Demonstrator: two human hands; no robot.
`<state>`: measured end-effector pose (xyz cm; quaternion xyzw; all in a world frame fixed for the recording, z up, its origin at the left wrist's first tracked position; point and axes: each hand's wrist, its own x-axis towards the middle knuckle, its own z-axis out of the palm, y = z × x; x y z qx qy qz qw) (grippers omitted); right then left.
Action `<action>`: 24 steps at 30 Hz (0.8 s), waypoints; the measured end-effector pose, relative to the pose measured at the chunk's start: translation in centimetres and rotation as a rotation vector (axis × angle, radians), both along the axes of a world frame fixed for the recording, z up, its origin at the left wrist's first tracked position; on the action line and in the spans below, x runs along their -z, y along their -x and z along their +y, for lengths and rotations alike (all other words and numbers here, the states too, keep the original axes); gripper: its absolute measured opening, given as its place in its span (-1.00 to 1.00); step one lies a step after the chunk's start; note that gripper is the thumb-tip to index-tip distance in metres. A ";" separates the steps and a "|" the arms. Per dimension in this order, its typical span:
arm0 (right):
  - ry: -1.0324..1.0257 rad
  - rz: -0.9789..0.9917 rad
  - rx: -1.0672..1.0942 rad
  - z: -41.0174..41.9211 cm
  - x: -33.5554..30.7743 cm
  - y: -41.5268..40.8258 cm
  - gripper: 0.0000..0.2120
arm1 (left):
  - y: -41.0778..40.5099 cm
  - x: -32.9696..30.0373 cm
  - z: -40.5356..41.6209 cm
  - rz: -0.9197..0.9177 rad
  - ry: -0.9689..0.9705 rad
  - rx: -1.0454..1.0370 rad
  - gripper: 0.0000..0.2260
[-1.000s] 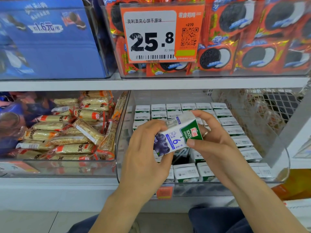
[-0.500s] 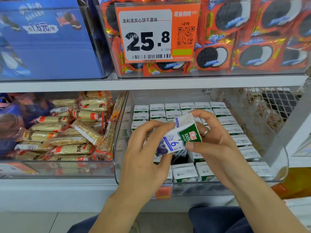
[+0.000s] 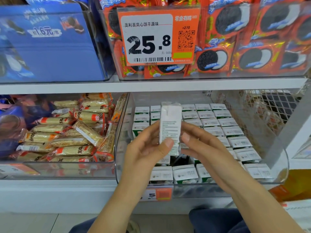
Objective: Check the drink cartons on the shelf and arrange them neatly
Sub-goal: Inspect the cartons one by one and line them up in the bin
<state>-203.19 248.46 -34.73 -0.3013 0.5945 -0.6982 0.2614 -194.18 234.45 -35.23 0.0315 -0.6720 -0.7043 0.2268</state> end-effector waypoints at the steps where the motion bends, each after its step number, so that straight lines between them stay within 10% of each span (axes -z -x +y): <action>1: -0.005 0.003 -0.025 -0.1 0.0 -0.1 -0.68 | 0.0 -0.1 0.0 -0.012 -0.038 0.041 -0.60; 13: -0.003 0.138 0.232 -0.2 0.2 -0.3 -0.51 | 0.5 0.4 0.2 -0.113 -0.020 -0.057 -0.70; 24: -0.227 0.750 0.467 0.0 0.7 -0.8 -0.28 | 0.5 0.3 0.0 -0.077 0.006 0.076 -0.59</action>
